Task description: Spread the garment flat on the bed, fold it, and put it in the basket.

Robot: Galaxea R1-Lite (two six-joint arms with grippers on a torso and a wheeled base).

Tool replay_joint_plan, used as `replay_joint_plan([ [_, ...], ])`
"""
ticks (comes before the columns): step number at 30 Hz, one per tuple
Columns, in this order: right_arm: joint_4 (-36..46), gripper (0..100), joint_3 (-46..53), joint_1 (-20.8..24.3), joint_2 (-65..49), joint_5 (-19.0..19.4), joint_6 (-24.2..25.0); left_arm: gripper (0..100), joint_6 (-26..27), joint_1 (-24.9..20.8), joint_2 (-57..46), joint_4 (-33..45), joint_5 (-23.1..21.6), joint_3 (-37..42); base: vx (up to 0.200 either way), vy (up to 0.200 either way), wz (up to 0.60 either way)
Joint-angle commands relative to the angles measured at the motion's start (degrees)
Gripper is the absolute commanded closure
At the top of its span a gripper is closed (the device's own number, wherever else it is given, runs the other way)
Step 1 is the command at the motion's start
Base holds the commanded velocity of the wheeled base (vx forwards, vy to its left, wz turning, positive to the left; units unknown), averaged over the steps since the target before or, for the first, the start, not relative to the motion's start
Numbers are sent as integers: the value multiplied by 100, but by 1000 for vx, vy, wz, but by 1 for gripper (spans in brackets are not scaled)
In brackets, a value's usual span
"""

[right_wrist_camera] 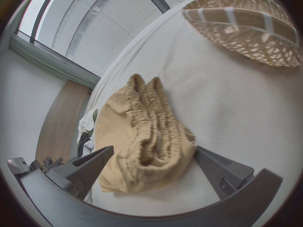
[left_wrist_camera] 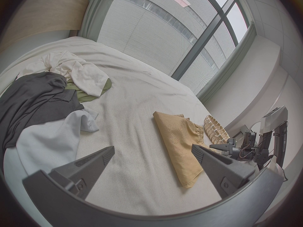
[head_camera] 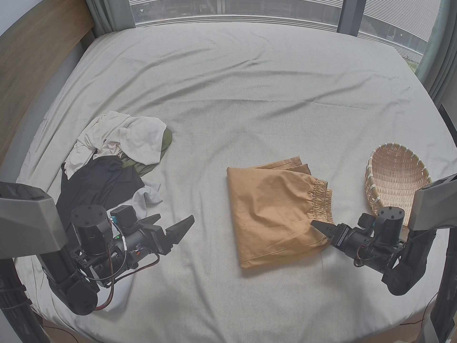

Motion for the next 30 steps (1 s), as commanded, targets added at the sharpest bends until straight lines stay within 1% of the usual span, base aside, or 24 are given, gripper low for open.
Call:
replay_joint_plan([
  [1,-1,0,-376,253,368,-16,25,0,-3,8,5,1,-1,88,0,0,0],
  [10,-10,0,-613,508,535,-51,42,0,5,16,5,1,25,124,0,0,0],
  [11,-10,100,-613,508,526,-51,42,0,5,16,5,1,34,124,0,0,0],
  [18,-10,100,-561,508,491,-51,51,0,5,16,22,1,34,141,0,0,0],
  [23,-10,100,-499,525,60,-34,60,0,5,16,14,1,34,124,0,0,0],
  [25,-1,100,-402,578,-546,116,227,0,14,25,5,1,43,97,0,0,0],
  [27,-1,100,-306,701,-1100,520,420,0,23,43,-13,1,43,88,0,0,0],
  [30,-1,100,-174,763,-1663,872,429,0,41,43,-13,1,43,88,0,0,0],
])
